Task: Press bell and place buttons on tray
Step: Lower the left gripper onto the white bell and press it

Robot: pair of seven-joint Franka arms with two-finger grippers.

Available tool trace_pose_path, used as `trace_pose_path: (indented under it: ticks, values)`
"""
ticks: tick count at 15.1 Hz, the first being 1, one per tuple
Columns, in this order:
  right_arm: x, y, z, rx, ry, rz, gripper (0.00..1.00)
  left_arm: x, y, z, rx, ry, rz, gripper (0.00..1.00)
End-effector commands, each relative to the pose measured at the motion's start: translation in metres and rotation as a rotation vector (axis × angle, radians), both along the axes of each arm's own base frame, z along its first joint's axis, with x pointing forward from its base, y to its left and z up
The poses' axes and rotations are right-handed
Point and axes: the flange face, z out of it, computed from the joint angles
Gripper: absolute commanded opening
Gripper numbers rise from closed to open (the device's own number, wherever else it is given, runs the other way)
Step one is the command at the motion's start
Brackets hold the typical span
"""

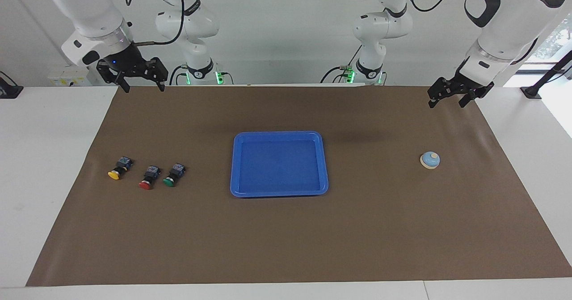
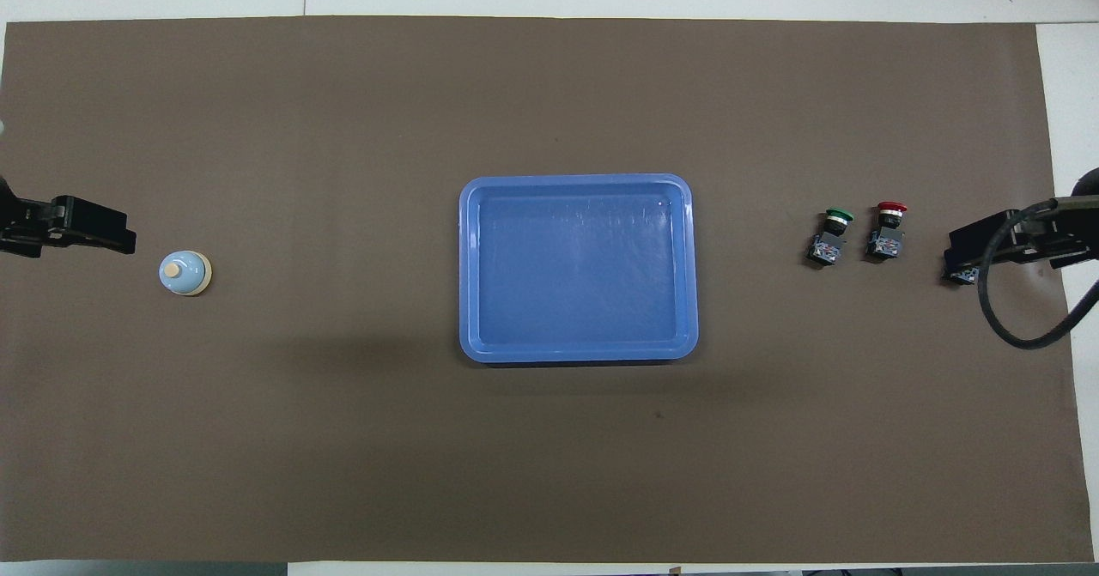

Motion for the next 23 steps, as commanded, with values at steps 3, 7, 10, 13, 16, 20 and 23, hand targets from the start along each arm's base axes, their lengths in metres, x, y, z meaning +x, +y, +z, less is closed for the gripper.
trace_pose_path:
  ticks: [3,7,10,13,16,20,23]
  values:
    - [-0.006,-0.005,0.001,-0.004,0.004,0.019,1.0,-0.003,0.005,0.003,-0.014,-0.013,0.015,1.0]
    - [-0.006,-0.005,0.001,-0.004,0.005,0.019,1.0,0.001,0.008,0.003,-0.015,-0.043,0.05,1.0]
    - [-0.005,-0.005,0.001,-0.004,0.004,0.019,1.0,-0.001,0.013,-0.005,-0.005,-0.029,0.054,0.35]
    - [-0.006,-0.005,0.001,-0.004,0.004,0.019,1.0,-0.003,0.048,-0.032,0.043,0.011,0.102,0.0]
    - [-0.006,-0.005,0.001,-0.004,0.005,0.019,1.0,-0.001,0.084,-0.079,0.04,-0.01,0.096,0.0]
    - [-0.006,-0.005,0.001,-0.004,0.005,0.019,1.0,0.018,0.1,-0.145,0.03,0.008,0.103,0.0]
    - [-0.006,-0.005,0.001,-0.004,0.005,0.019,1.0,0.016,0.097,-0.18,0.031,-0.023,0.099,0.0]
